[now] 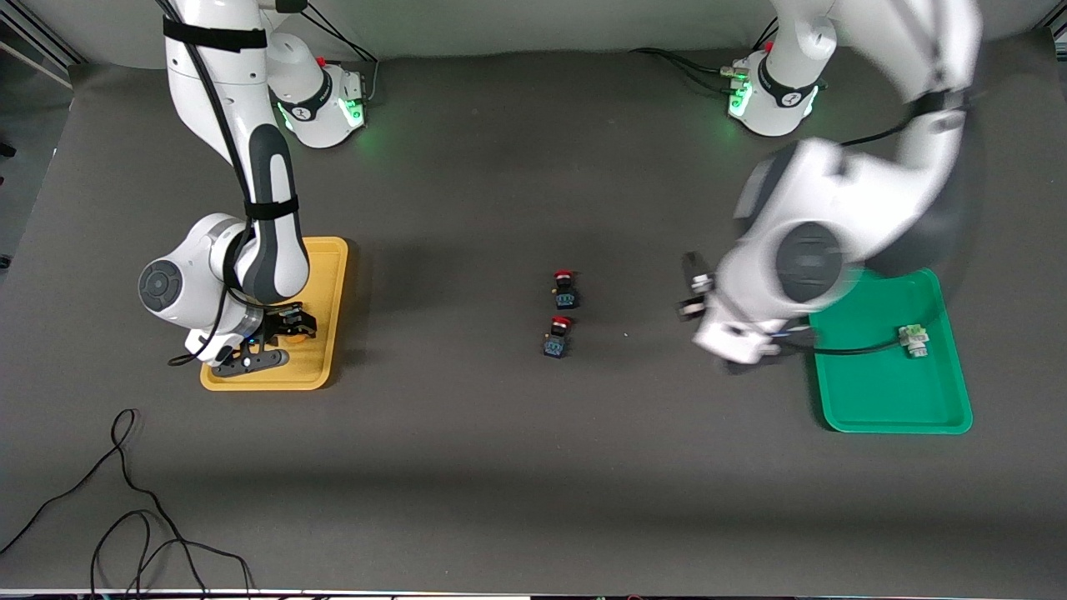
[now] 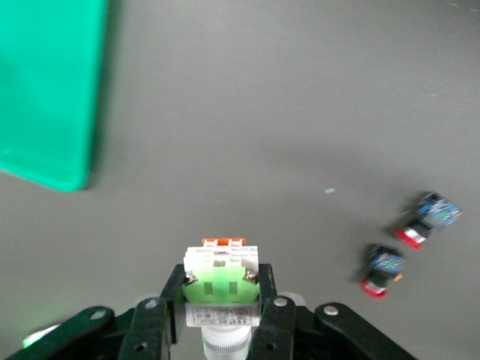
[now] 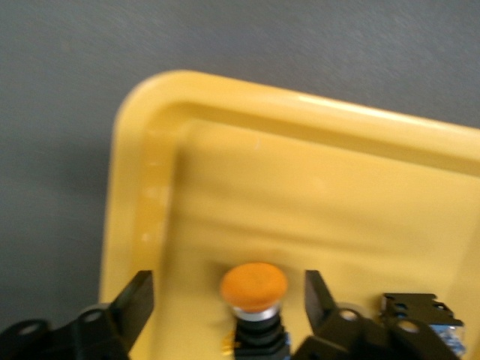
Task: Place green and yellow buttons in trays
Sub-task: 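Release the yellow button while the left gripper lowers green into the green tray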
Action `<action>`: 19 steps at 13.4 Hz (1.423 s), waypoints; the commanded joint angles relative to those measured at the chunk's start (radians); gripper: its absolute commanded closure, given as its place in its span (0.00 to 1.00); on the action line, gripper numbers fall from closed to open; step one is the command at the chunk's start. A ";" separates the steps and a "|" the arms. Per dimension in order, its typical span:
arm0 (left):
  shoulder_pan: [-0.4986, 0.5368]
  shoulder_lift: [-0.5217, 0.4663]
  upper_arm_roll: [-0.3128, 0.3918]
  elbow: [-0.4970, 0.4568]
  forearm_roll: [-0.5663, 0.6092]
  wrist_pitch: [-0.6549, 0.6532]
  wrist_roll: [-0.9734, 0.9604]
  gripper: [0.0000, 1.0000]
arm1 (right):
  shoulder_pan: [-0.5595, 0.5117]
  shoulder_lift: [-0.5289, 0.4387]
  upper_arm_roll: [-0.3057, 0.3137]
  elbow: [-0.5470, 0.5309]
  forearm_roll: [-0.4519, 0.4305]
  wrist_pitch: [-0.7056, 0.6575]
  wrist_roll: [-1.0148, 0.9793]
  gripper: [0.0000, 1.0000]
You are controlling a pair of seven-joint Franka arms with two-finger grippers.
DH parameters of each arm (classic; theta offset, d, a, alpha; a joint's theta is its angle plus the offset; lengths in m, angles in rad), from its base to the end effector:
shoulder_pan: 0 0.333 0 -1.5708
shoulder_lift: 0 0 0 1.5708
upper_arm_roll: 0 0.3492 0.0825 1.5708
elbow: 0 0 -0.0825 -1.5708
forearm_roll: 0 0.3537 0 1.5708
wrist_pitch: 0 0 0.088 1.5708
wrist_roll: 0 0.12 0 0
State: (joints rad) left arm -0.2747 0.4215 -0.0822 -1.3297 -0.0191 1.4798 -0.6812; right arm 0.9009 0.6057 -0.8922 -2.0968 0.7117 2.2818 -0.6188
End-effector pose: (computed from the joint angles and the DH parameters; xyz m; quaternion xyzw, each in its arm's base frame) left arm 0.5960 -0.2141 0.4972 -0.9773 -0.1616 0.1301 0.0436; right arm 0.5552 0.0429 0.2513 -0.9952 -0.0855 0.0382 0.0292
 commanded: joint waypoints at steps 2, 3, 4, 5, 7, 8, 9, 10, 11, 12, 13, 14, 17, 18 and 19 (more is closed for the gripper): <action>0.173 -0.047 -0.007 0.018 0.016 -0.101 0.206 1.00 | 0.020 -0.026 -0.076 0.157 -0.092 -0.224 0.109 0.00; 0.230 -0.052 -0.005 0.009 0.031 -0.101 0.301 1.00 | 0.020 -0.037 -0.096 0.214 -0.128 -0.304 0.132 0.00; 0.274 -0.052 -0.005 -0.009 0.048 -0.090 0.375 1.00 | 0.020 -0.040 -0.112 0.272 -0.155 -0.383 0.160 0.00; 0.313 -0.052 -0.007 -0.032 0.065 -0.075 0.429 1.00 | 0.020 -0.040 -0.131 0.335 -0.164 -0.471 0.184 0.00; 0.360 -0.072 -0.005 -0.133 0.074 0.023 0.501 1.00 | 0.020 -0.041 -0.151 0.443 -0.178 -0.611 0.241 0.00; 0.374 -0.095 -0.005 -0.231 0.088 0.122 0.526 1.00 | 0.021 -0.041 -0.154 0.492 -0.188 -0.663 0.272 0.00; 0.380 -0.119 -0.005 -0.331 0.102 0.233 0.541 1.00 | 0.023 -0.046 -0.154 0.533 -0.205 -0.704 0.312 0.00; 0.393 -0.141 -0.005 -0.446 0.103 0.358 0.546 1.00 | 0.023 -0.053 -0.152 0.567 -0.224 -0.746 0.345 0.00; 0.396 -0.160 -0.005 -0.554 0.105 0.490 0.546 1.00 | 0.027 -0.061 -0.152 0.598 -0.239 -0.778 0.362 0.00; 0.396 -0.167 -0.005 -0.648 0.108 0.614 0.546 1.00 | 0.039 -0.073 -0.159 0.619 -0.254 -0.804 0.369 0.00; 0.396 -0.164 -0.004 -0.714 0.114 0.717 0.546 1.00 | 0.047 -0.086 -0.171 0.632 -0.279 -0.820 0.381 0.00; 0.397 -0.156 0.002 -0.768 0.132 0.813 0.546 1.00 | 0.067 -0.108 -0.177 0.641 -0.309 -0.826 0.387 0.00; 0.437 -0.121 0.013 -0.864 0.185 1.005 0.548 1.00 | 0.121 -0.184 -0.201 0.637 -0.392 -0.826 0.439 0.00; 0.439 -0.106 0.013 -0.879 0.185 1.042 0.548 1.00 | 0.119 -0.211 -0.195 0.638 -0.415 -0.826 0.476 0.00; 0.443 -0.087 0.013 -0.902 0.186 1.091 0.548 1.00 | 0.112 -0.242 -0.182 0.638 -0.443 -0.825 0.506 0.00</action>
State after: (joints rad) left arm 0.1568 0.3430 -0.0659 -2.1740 0.1495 2.4963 -0.1449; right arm 1.0013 0.4434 -1.0853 -1.4486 0.3290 1.4694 -0.1850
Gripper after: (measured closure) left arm 0.595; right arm 0.000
